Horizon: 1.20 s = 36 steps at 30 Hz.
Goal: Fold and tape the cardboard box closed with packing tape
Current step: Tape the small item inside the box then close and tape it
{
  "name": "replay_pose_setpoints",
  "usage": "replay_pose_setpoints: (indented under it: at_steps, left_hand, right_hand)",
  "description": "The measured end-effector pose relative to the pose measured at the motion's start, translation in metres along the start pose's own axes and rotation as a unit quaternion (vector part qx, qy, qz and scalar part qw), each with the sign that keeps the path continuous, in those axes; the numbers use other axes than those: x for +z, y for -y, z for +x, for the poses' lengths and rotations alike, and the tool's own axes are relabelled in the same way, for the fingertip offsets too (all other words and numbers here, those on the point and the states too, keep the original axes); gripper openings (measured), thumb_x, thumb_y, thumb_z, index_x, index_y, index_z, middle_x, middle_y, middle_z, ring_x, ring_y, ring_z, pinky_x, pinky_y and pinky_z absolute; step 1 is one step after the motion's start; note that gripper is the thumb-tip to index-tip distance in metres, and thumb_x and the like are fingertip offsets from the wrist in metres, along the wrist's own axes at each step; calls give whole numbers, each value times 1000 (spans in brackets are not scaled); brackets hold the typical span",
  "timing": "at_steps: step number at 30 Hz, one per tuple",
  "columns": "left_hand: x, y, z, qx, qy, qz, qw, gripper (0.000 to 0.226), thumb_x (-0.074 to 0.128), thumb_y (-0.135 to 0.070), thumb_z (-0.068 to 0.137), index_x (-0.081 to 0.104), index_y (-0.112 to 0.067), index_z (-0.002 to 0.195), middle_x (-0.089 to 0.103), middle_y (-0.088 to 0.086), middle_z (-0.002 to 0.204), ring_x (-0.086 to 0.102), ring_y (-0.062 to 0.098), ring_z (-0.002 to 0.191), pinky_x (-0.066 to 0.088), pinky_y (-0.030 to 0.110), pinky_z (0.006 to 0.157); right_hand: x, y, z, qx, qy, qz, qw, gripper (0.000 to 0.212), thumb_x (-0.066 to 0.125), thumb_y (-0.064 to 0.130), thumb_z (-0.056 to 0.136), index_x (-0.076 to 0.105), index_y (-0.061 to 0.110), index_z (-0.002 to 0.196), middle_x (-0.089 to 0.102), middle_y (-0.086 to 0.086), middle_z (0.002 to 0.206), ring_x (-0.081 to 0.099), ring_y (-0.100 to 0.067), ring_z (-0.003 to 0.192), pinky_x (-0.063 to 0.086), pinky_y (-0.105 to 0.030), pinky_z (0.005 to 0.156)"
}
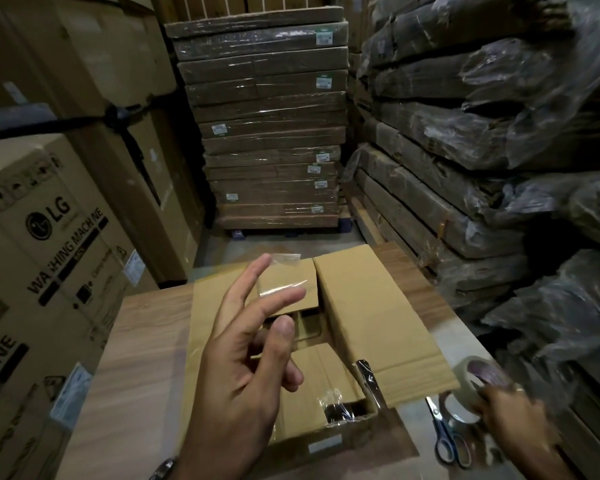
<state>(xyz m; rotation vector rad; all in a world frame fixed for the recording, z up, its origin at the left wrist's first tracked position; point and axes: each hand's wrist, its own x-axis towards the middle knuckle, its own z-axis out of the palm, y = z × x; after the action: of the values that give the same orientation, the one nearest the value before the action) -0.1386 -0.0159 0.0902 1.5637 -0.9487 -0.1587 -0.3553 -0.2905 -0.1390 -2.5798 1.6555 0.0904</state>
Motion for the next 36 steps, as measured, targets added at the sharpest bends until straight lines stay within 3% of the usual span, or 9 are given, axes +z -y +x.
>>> replay_pose_setpoints:
  at_steps: [4, 10, 14, 17, 20, 23, 26, 28, 36]
  left_hand:
    - [0, 0, -1, -2, -3, 4, 1000, 35, 48, -48, 84, 68, -37, 110, 55, 37, 118, 50, -32, 85, 51, 11, 60]
    - [1, -2, -2, -2, -12, -12, 1000, 34, 48, -50, 82, 71, -36, 103, 57, 32, 122, 51, -31, 83, 52, 13, 61]
    - [2, -5, 0, 9, -4, -2, 1000, 38, 50, -58, 83, 71, -36, 105, 54, 44, 112, 53, -29, 83, 46, 2, 69]
    - [3, -9, 0, 24, -7, -18, 1000, 45, 49, -70, 80, 72, -38, 103, 49, 9, 142, 66, -3, 59, 46, 2, 66]
    - [4, -12, -1, 34, -3, -26, 999, 43, 50, -70, 81, 72, -39, 103, 39, -27, 146, 60, 10, 42, 51, 14, 58]
    - [9, -11, -4, 44, 7, -21, 999, 36, 52, -61, 84, 72, -38, 103, 39, -26, 146, 60, 9, 43, 51, 12, 57]
    - [17, -11, -8, 63, 27, -2, 998, 31, 51, -53, 86, 72, -38, 103, 39, -24, 147, 59, 9, 42, 50, 11, 56]
    - [20, -11, -10, 81, 42, 15, 996, 33, 49, -58, 88, 71, -40, 105, 38, -21, 149, 59, 8, 43, 50, 16, 52]
    - [21, -7, -15, 148, 67, 92, 982, 29, 47, -54, 93, 67, -42, 110, 37, -21, 150, 62, -8, 61, 50, 14, 49]
  right_hand:
    - [4, 0, -1, 14, 31, 26, 999, 45, 44, 47, 91, 36, 59, 133, 50, 7, 138, 48, -14, 125, 36, -31, 103]
    - [-4, 8, -11, 17, 66, 99, 993, 28, 36, 49, 95, 51, 50, 119, 48, 8, 140, 44, -18, 129, 28, -37, 113]
    - [61, -27, 4, -61, 38, 27, 997, 76, 28, 91, 65, 70, 36, 97, 62, 11, 126, 53, 11, 95, 6, -27, 117]
    - [15, -12, -14, -37, 65, 41, 996, 51, 60, 67, 73, 70, 34, 111, 65, -8, 112, 61, -14, 103, 45, -41, 97]
    - [-49, 19, -24, 59, -72, 135, 986, 13, 80, 32, 71, 70, 26, 77, 66, -12, 79, 65, -36, 80, 49, -43, 80]
    - [-112, 54, -43, 44, -245, 337, 908, 10, 73, 17, 82, 74, 15, 92, 71, -13, 87, 63, -36, 82, 48, -43, 80]
    - [-188, 103, -88, -77, -66, 647, 755, 39, 78, 50, 67, 75, 20, 91, 75, -1, 83, 66, -11, 71, 54, -24, 61]
    - [-219, 128, -109, -161, 58, 685, 708, 64, 76, 69, 52, 75, 23, 96, 76, 0, 88, 68, -3, 79, 51, -13, 62]
    - [-239, 157, -116, -128, 262, 758, 583, 27, 83, 18, 68, 76, 13, 93, 75, -9, 86, 66, -9, 71, 46, -22, 61]
